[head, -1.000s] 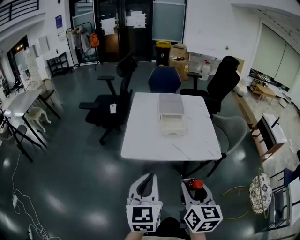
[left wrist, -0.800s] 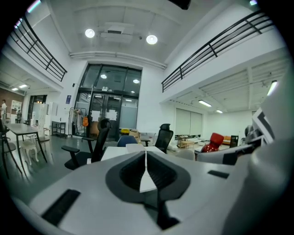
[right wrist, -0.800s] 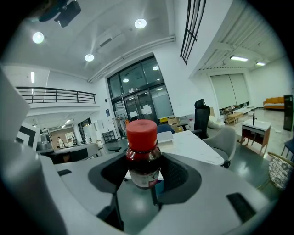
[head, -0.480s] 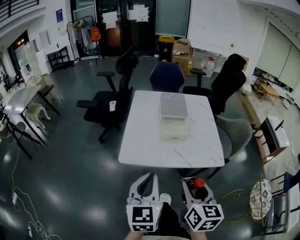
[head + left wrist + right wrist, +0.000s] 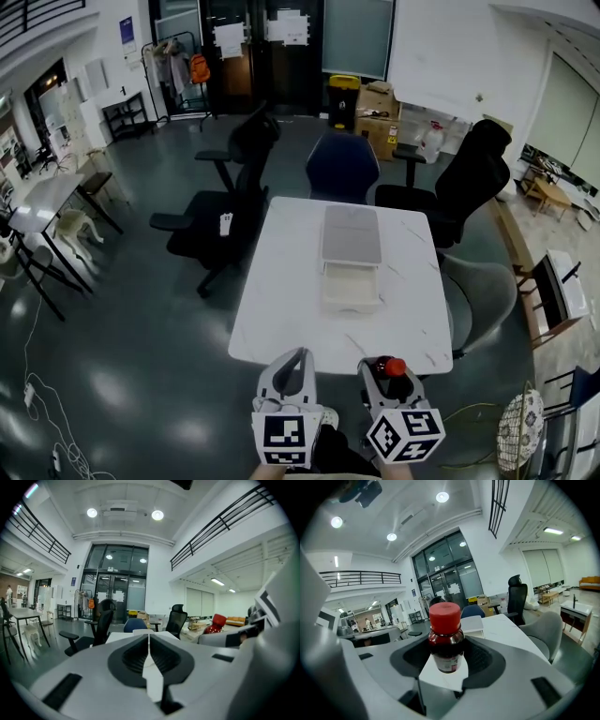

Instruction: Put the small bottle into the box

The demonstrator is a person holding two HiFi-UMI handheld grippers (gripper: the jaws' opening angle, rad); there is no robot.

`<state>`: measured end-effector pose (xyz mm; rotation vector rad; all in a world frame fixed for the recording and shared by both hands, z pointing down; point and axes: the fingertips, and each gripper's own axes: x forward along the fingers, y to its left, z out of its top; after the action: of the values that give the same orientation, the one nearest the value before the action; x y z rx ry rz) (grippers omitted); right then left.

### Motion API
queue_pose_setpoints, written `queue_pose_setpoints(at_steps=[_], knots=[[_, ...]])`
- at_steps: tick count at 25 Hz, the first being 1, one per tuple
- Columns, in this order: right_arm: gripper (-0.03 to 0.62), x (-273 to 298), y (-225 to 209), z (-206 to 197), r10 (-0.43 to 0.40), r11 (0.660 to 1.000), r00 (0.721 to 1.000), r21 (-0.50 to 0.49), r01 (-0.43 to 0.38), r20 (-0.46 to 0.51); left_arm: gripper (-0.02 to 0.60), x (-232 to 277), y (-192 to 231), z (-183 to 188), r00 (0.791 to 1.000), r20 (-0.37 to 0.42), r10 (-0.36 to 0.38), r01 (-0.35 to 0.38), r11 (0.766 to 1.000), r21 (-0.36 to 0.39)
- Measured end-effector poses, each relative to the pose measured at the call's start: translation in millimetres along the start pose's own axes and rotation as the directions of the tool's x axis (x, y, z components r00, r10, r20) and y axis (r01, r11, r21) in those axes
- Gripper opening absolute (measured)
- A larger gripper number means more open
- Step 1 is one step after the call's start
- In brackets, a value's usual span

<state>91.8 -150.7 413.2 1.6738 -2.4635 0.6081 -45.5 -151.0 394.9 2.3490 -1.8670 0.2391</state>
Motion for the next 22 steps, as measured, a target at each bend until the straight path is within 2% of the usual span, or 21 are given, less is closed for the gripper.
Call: queue_pose_setpoints(at_steps=[10, 16, 22], knots=[[0.229, 74.2, -35.0, 41.0, 0.046, 0.999, 0.999, -0.013, -0.047, -0.027, 0.023, 82.1, 7.8, 23.5, 0.999, -0.012, 0.043, -0.043, 0.999, -0.011], [0.229, 97.2, -51.6, 47.6, 0.056, 0.998, 0.998, -0.005, -0.056, -0.037, 0.023, 106.7, 11.0, 22.9, 0.997, -0.029, 0.066, -0.066, 0.998, -0.018], [0.229, 113.2, -65.7, 44.4, 0.052, 0.999, 0.997, 0.018, -0.051, -0.063, 0.023, 130.3, 7.3, 17.6, 0.997, -0.061, 0.055, -0.057, 0.998, -0.029]])
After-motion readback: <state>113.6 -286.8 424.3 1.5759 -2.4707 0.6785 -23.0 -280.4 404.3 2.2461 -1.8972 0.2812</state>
